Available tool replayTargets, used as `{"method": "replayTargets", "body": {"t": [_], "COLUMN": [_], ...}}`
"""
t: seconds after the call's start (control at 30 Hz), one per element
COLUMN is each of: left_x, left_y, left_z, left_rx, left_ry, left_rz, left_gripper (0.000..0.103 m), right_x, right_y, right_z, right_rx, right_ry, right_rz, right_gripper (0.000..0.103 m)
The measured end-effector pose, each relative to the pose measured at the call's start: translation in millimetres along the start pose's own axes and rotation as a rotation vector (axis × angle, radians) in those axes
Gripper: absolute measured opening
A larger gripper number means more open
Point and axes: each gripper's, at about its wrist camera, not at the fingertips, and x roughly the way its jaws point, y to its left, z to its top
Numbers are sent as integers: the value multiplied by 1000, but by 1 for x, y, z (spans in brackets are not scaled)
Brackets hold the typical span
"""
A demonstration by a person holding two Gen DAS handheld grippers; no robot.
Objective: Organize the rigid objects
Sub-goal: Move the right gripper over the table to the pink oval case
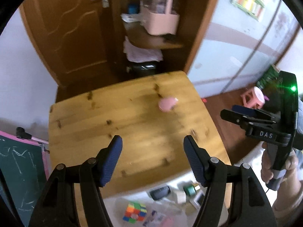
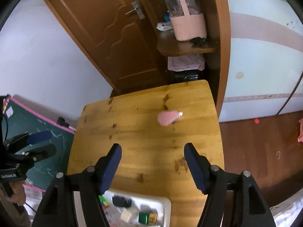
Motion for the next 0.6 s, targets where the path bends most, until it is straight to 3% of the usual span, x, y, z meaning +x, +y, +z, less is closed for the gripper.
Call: {"method": "replayTargets", "body": {"t": [0.27, 0.6], "left_x": [27, 44], "left_y": [18, 29], "left_z": [13, -4], "left_rx": [-82, -117], "left_ry": [21, 54], "left_rz": [24, 33], "left_gripper": [71, 71], "right_x": [78, 196], "right_y": [-27, -15], "right_z": [39, 47], "right_rx": [295, 443], "right_ry": [91, 156], "right_rz": [14, -205], "right_gripper": [69, 69]}}
